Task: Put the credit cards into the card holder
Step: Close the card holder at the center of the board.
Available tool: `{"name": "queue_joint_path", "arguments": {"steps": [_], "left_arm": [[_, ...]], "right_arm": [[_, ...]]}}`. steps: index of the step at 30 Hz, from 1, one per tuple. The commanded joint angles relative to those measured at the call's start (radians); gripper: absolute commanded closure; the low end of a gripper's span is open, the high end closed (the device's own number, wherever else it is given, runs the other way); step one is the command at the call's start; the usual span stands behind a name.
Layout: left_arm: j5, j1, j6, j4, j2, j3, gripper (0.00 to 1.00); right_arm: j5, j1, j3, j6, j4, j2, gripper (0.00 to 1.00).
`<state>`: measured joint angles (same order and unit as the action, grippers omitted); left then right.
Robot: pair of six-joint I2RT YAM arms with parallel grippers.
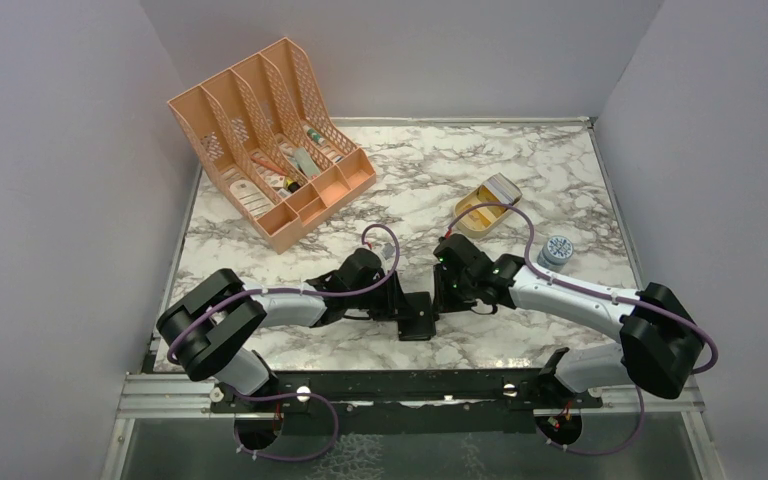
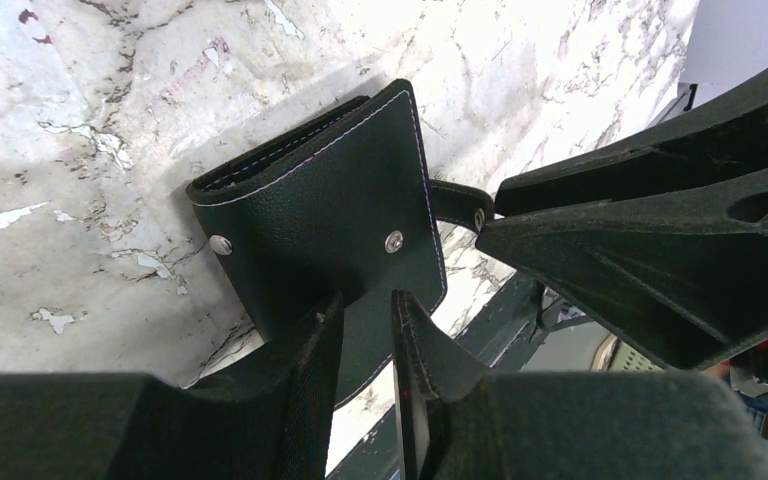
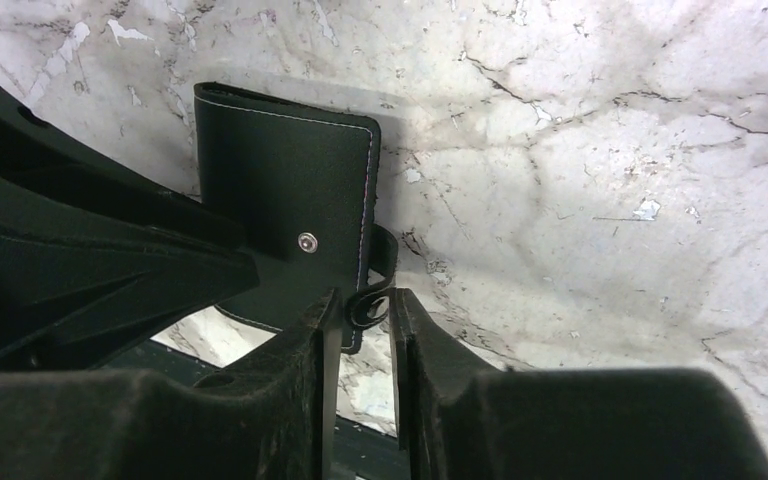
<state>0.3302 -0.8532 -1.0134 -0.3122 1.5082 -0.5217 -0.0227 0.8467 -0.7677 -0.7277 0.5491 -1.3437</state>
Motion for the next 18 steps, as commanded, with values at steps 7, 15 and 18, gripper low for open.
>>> {"name": "queue_joint_path", "arguments": {"steps": [7, 15, 18], "left_arm": [[-0.039, -0.009, 0.029, 0.041, -0.021, -0.007, 0.72], [-0.054, -0.009, 0.032, 0.054, -0.035, 0.001, 0.72], [-0.06, -0.008, 0.033, 0.057, -0.039, 0.003, 0.72]], "right_arm": [[-0.065, 0.009, -0.003, 0.0, 0.014, 0.011, 0.84], [-0.062, 0.009, 0.007, -0.006, 0.018, 0.036, 0.97], [-0.068, 0.009, 0.006, -0.007, 0.027, 0.043, 0.99]]}}
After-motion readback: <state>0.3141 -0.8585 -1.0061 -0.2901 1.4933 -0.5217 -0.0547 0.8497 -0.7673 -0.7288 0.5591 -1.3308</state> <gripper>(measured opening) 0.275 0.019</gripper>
